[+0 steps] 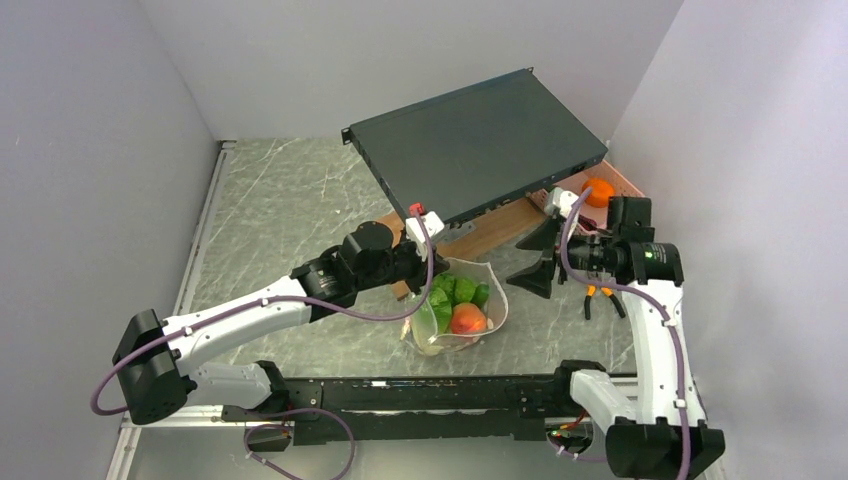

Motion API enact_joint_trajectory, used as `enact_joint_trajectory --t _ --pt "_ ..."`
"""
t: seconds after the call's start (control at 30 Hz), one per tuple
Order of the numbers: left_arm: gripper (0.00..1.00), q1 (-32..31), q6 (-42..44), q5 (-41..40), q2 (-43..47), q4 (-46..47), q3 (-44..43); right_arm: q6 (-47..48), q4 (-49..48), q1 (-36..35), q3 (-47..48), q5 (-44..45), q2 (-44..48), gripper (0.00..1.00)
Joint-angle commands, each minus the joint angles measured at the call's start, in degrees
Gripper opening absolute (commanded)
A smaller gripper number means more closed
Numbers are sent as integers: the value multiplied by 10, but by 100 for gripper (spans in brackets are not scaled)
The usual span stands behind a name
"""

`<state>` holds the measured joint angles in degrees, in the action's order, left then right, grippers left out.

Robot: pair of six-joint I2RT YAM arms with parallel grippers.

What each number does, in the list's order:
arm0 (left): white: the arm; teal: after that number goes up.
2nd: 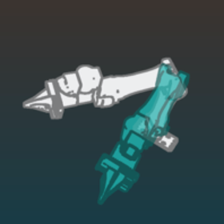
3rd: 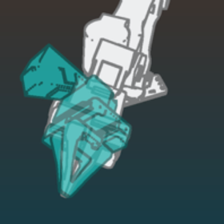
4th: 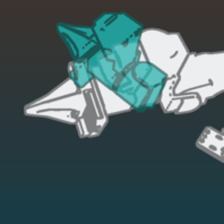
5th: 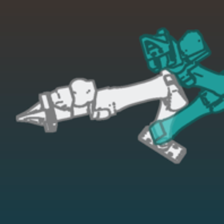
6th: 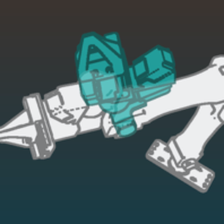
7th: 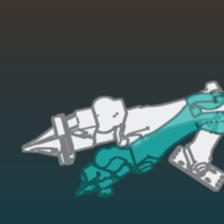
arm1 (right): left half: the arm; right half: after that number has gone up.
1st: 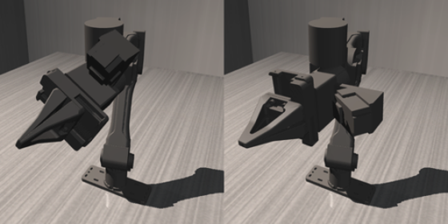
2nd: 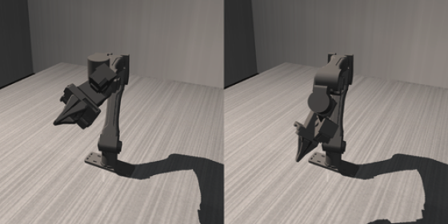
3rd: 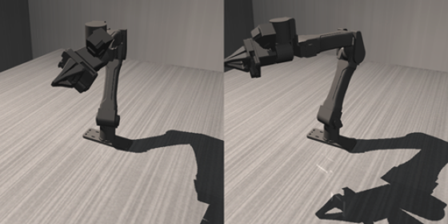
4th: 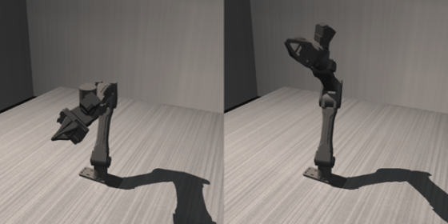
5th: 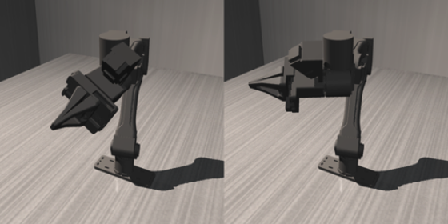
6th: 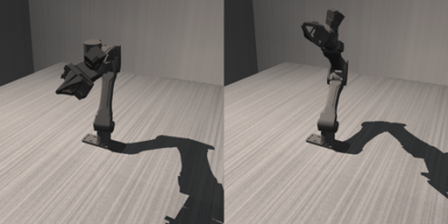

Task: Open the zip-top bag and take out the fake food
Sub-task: Pick up the fake fruit from the zipper food storage bag.

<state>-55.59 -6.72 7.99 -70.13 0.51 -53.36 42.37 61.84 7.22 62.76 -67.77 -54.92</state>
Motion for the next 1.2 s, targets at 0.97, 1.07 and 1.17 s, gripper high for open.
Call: enact_joint_trajectory --t 0.97,1.07,1.17 --pt "0 1 -29 -9 -32 21 -59 -8 -180 -399 -73 236 -19 52" --pt "0 -1 -32 -9 -35 22 -61 -29 -206 -412 -99 257 -16 51" --pt "0 -2 -33 -9 -34 23 -60 -38 -225 -418 -121 282 -10 50"
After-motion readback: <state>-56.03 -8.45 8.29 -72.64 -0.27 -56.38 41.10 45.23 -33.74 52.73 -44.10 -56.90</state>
